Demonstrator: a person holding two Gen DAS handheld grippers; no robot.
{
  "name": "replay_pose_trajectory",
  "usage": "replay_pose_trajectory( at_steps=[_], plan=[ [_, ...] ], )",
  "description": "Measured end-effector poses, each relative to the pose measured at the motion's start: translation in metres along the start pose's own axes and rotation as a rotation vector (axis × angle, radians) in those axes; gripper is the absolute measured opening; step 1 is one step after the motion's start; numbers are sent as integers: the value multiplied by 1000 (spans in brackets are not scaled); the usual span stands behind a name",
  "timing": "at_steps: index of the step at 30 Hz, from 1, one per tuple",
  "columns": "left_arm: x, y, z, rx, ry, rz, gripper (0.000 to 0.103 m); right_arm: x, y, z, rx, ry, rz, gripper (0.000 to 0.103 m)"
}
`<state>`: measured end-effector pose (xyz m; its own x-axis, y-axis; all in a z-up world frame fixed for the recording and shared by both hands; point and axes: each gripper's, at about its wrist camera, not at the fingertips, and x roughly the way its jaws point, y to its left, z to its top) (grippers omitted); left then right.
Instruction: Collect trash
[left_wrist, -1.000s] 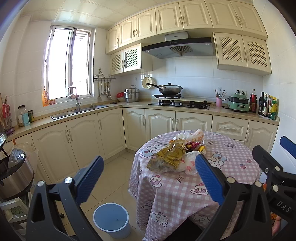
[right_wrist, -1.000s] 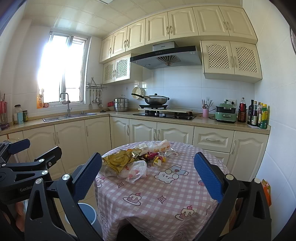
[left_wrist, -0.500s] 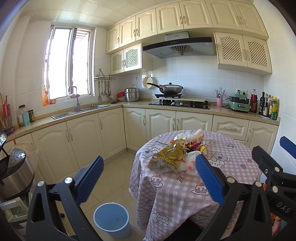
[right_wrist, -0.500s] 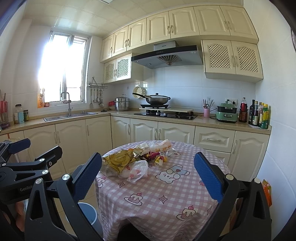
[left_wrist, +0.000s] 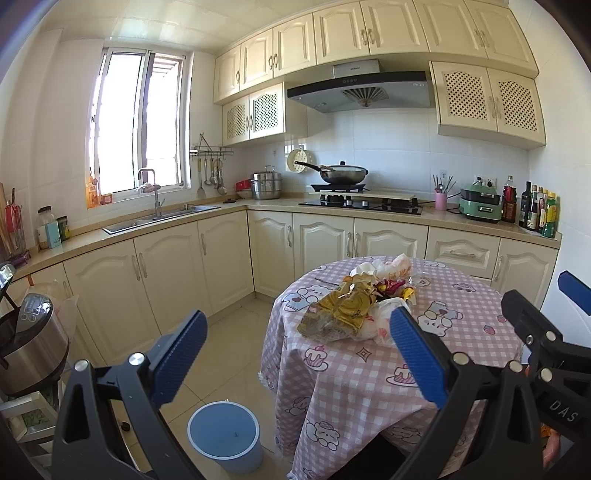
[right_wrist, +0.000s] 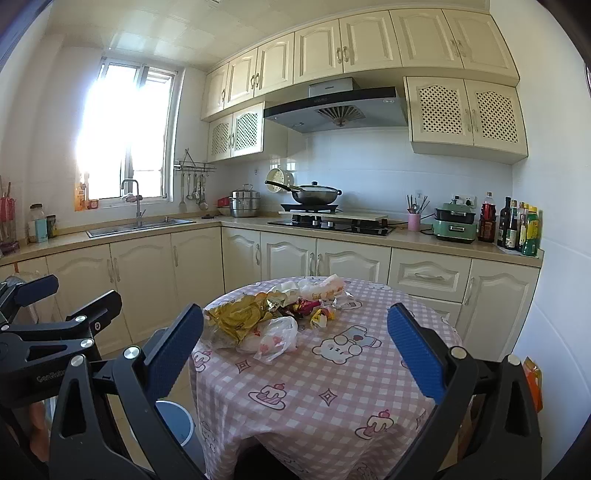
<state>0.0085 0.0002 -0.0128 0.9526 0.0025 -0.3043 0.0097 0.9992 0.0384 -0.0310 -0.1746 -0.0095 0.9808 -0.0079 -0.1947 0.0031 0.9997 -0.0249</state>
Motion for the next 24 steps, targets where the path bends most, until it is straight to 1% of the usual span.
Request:
replay_pose_trajectory(
  at_steps=[7, 13, 18, 22, 24],
  plan=[
    [17, 0, -2, 8, 29, 2, 97, 19, -1, -4, -2, 26, 11, 96],
    [41, 6, -6, -7, 70, -14, 97, 41, -8, -9, 16, 51, -9, 96],
    [73, 11, -13, -37, 132, -62, 97, 68, -19, -17, 51, 104, -25, 96],
    [102, 8, -19, -40, 175, -76, 97, 93, -29, -26, 81, 154, -34, 96],
    [118, 4, -22, -43, 198, -98, 97, 105, -32, -30, 92, 174, -41, 96]
  ],
)
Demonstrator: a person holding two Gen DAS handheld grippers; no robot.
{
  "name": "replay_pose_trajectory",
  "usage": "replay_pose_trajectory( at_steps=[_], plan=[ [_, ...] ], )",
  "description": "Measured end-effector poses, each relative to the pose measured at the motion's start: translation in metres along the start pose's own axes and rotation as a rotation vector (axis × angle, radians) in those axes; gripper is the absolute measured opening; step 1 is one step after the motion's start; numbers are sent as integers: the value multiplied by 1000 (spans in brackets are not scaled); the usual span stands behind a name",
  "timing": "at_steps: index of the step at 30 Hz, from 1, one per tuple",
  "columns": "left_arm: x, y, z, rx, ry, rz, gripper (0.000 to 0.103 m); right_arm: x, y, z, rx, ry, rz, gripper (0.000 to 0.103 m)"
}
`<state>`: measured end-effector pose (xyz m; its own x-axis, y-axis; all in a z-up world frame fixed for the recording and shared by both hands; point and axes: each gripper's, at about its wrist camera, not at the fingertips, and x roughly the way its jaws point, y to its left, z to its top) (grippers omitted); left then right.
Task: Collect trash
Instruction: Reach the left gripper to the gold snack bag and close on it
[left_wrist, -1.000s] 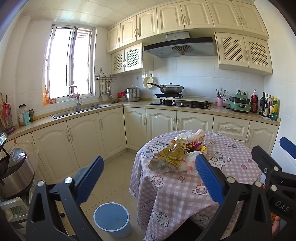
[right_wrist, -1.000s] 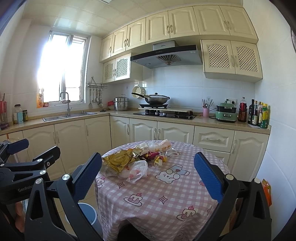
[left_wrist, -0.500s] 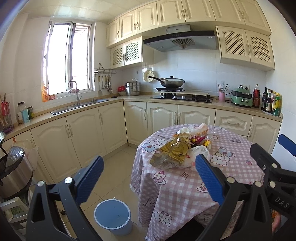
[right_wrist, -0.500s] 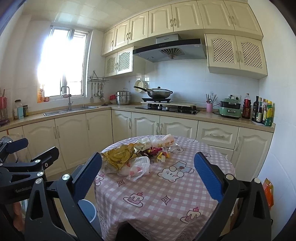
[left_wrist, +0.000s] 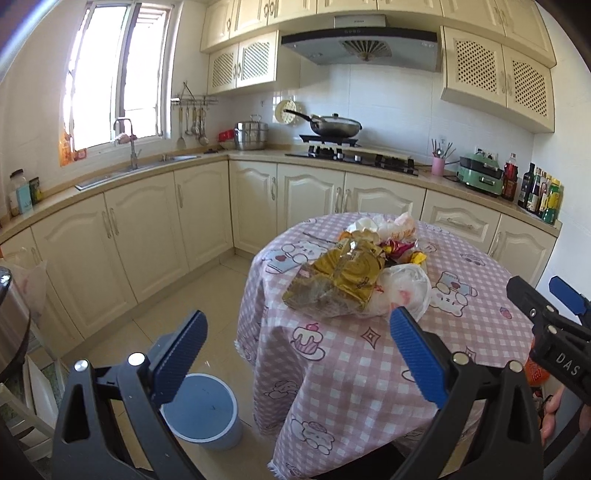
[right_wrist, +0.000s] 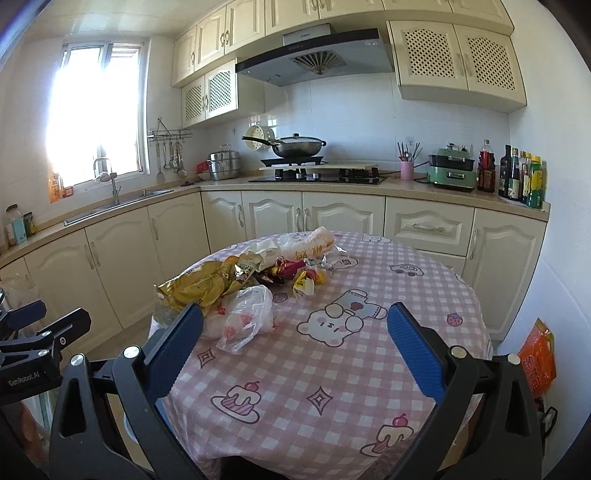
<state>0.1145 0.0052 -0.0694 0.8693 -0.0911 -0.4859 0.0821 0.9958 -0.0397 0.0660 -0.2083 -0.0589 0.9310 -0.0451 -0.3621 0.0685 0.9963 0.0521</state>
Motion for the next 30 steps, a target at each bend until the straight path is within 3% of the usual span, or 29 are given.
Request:
replay_pose_trajectory(
  at_steps=[6, 14, 16, 20, 23, 25, 26, 30],
  plan=[
    [53, -5, 6, -31, 61, -71, 97, 44, -7, -6, 43, 74, -4, 96],
    [113, -5, 21, -56, 104, -56, 96, 90, -10, -5, 133, 128, 24, 96],
    [129, -1, 24, -65, 117, -31, 85, 98, -7, -3, 146, 131, 33, 96],
    [156, 7, 26, -80, 162, -45, 73, 115, 1, -3, 153, 151, 53, 96],
    [170, 10, 27, -82, 167, -80, 64, 128, 4, -4, 164, 181, 67, 96],
    [179, 9, 27, -73, 181, -124, 48, 135, 5, -6, 183, 204, 80, 96],
    [182, 9, 27, -74, 182, -133, 47, 138, 5, -6, 188, 212, 86, 96],
    [179, 6, 24, -69, 159, -172, 27, 148, 9, -10, 200, 256, 123, 96]
  ],
)
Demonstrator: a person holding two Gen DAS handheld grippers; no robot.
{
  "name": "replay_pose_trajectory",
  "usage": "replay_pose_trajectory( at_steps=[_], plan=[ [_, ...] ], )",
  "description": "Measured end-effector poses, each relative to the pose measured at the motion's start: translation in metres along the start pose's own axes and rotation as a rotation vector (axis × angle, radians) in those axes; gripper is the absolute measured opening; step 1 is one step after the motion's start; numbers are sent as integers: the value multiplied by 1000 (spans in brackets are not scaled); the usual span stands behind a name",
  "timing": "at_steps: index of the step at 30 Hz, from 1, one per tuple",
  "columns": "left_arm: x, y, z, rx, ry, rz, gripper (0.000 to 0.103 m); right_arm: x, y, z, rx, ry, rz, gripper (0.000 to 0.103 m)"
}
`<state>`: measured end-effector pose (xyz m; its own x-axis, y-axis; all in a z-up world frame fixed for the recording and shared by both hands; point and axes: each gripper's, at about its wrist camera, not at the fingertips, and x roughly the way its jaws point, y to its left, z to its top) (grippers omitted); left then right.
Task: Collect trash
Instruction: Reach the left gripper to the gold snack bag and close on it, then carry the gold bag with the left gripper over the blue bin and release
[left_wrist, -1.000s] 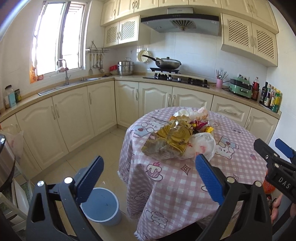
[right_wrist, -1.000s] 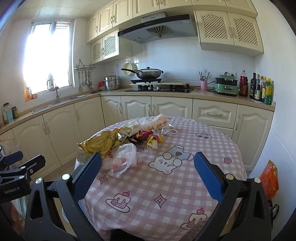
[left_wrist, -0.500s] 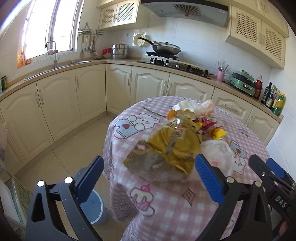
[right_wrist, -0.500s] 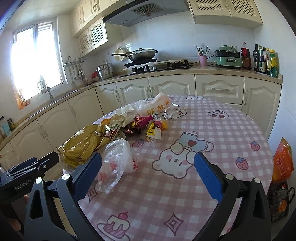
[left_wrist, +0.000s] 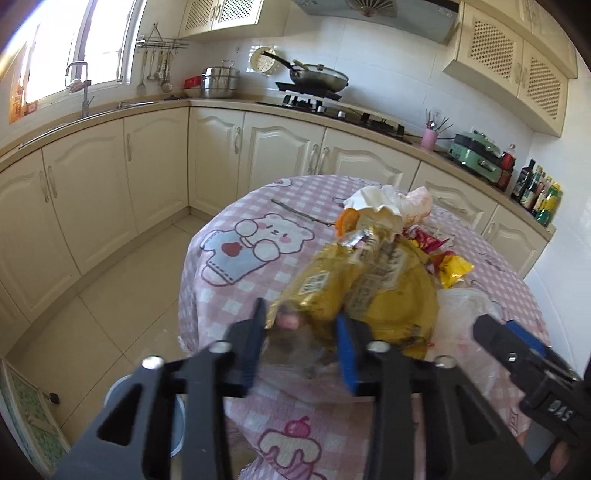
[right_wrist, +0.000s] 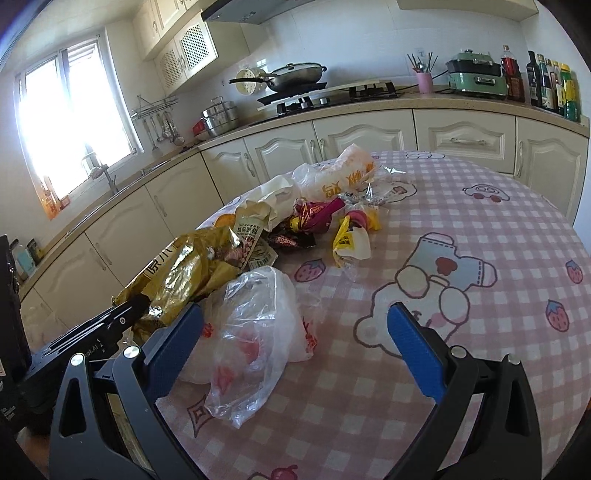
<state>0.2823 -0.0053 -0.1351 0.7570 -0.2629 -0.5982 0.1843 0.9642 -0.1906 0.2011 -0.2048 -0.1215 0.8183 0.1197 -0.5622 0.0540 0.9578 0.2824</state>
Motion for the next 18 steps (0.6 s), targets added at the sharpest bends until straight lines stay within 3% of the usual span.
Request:
replay_pose_trajectory(
  at_steps=[3, 5, 8, 10, 13, 18],
  plan=[
    [-8, -2, -4, -2, -24, -29, 23, 5, 4, -1, -6, 31, 32, 88],
    [-17, -1, -5, -13, -47, -41, 21, 8, 6, -2, -21, 44, 32, 54],
    [-32, 3, -8, -40, -75, -74, 19, 7, 10, -4, -49, 54, 51, 29],
    [-44, 7, -9, -52, -98, -75, 18, -3, 13, -3, -67, 13, 37, 15],
    [-65, 17, -11, -81, -135, -67, 18, -24, 22, -2, -93, -53, 17, 6],
    [-97, 40, -14, -129, -191, -38, 18, -60, 40, 3, -146, -185, -7, 4]
  ],
)
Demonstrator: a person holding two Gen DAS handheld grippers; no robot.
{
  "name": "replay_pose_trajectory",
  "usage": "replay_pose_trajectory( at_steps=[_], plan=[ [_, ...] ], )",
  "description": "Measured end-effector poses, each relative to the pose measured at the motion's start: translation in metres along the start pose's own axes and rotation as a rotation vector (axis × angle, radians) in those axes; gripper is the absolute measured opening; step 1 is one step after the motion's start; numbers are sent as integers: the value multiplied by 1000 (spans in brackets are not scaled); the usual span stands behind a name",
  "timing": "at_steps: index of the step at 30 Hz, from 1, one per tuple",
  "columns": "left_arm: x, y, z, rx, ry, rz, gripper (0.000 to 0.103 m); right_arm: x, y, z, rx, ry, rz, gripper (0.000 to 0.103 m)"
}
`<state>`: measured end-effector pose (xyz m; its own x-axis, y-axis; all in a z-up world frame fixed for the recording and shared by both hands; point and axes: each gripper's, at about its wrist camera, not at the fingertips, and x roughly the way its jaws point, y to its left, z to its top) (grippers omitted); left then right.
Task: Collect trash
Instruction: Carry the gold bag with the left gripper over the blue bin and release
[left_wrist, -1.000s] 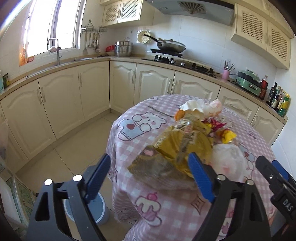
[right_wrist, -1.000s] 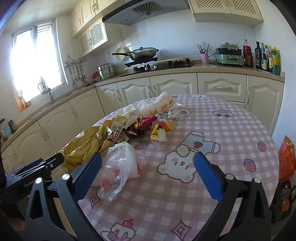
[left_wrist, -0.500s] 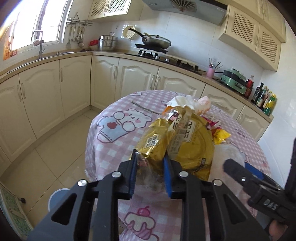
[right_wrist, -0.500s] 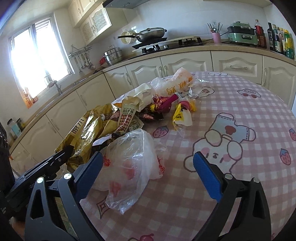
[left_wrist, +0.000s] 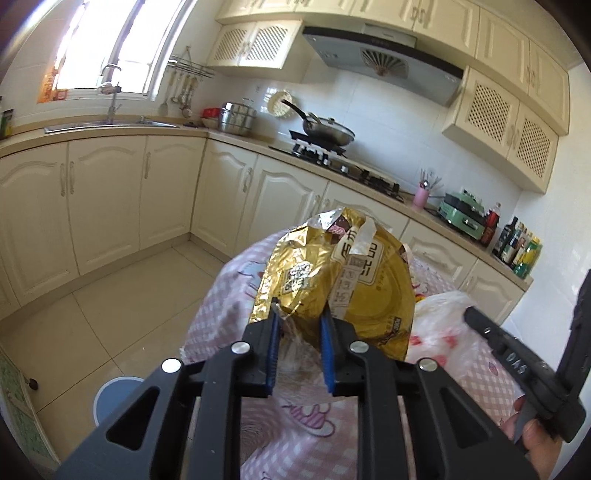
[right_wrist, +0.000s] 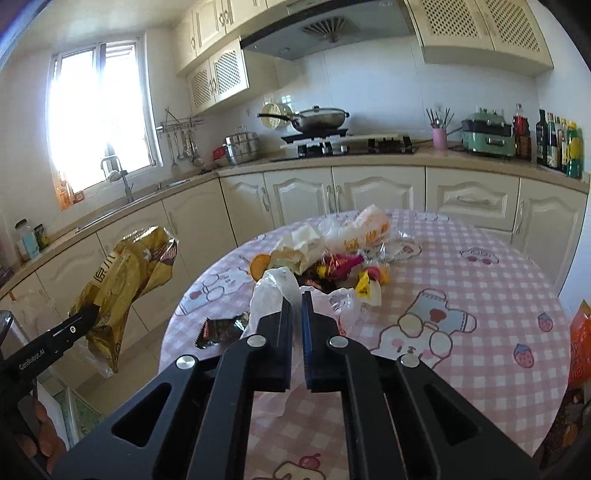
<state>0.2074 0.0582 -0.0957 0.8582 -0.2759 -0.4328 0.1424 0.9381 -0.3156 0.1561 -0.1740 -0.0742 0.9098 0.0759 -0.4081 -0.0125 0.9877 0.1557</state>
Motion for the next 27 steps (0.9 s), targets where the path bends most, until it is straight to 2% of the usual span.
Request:
replay_pose_trajectory(
  at_steps=[4, 9, 14, 18, 21, 27],
  plan=[
    [-21, 22, 1, -43, -28, 37, 18, -18, 25, 14, -52, -72, 42, 3],
    [-37, 65, -5, -101, -35, 121, 18, -10, 73, 17, -125, -62, 157, 3],
    [-39, 125, -23, -178, 12, 248, 18, 23, 137, -1, -205, 16, 290, 3],
    [-29, 177, -45, -248, 75, 349, 18, 63, 186, -32, -264, 120, 363, 4],
    [-9, 217, -65, -297, 152, 413, 18, 93, 213, -60, -302, 194, 382, 3],
    [41, 274, -96, -351, 299, 469, 18, 150, 240, -115, -357, 338, 365, 3]
  ],
)
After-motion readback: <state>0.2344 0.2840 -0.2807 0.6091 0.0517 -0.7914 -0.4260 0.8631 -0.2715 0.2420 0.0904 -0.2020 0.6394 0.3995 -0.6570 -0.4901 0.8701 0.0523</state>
